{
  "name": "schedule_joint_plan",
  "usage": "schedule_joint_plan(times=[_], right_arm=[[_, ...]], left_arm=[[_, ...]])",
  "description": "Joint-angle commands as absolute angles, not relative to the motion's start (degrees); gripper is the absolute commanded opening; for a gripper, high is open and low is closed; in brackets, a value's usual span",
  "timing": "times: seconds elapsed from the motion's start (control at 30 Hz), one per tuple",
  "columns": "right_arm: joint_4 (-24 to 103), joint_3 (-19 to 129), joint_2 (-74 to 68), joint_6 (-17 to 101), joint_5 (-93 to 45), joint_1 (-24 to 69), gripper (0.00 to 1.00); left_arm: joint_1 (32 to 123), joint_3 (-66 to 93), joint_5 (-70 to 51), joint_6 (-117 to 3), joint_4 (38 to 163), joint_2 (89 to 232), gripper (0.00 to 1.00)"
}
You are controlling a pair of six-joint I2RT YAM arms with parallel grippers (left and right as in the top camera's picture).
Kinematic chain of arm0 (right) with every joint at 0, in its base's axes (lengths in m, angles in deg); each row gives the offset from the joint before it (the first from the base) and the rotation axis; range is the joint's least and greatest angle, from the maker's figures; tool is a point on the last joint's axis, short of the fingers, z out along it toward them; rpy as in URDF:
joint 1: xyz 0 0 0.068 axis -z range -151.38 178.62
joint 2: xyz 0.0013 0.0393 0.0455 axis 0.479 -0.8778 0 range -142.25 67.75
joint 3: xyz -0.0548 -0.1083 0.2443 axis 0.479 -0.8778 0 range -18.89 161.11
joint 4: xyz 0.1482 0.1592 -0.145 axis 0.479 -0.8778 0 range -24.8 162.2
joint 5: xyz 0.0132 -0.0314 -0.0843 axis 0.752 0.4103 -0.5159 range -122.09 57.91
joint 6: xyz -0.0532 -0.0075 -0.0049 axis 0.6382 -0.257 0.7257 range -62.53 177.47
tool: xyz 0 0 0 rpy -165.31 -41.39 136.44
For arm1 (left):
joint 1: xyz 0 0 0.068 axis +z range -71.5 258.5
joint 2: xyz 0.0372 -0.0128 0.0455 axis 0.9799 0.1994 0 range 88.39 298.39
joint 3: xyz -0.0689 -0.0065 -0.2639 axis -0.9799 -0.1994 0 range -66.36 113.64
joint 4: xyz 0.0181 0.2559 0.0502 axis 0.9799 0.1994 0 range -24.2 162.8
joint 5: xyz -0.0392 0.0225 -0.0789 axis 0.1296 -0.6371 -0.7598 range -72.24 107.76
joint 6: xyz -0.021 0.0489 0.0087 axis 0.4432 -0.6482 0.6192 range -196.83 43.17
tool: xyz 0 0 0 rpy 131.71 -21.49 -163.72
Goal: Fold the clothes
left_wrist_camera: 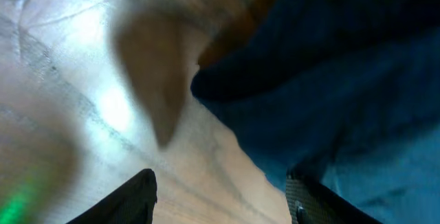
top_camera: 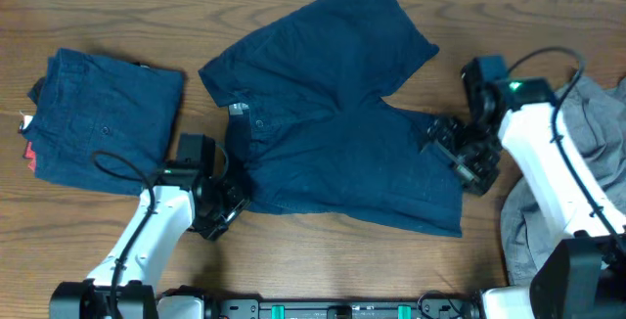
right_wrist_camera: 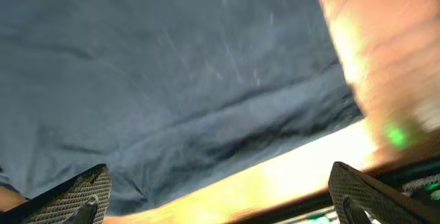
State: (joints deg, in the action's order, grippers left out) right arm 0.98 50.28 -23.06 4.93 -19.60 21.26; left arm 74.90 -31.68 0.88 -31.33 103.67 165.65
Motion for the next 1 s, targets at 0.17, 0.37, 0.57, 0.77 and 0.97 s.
schedule_joint_plan(times=[0.17, 0.37, 0.57, 0.77, 0.97], right_arm=[[6.62, 37.76, -18.77, -3.59, -12.78, 17.13, 0.99], [13.35, 27.44, -17.99, -8.33, -13.68, 16.58, 0.99], [17.65, 20.25, -17.99, -12.20, -14.70, 16.61, 0.99], [25.11, 16.51, -17.99, -16.01, -20.89, 16.67, 0.99], [30.27, 16.14, -17.99, -17.73, -25.68, 16.67, 0.91]], left_arm=[[74.92, -36.53, 0.44, -26.04, 93.38, 165.97, 0.24], [74.88, -36.53, 0.22, -26.19, 97.88, 165.97, 0.13], [74.88, -36.51, -1.16, -27.24, 100.46, 165.86, 0.08], [74.88, -36.51, -2.84, -28.12, 101.62, 165.86, 0.07], [74.88, -36.49, -3.36, -28.55, 102.86, 165.80, 0.06]])
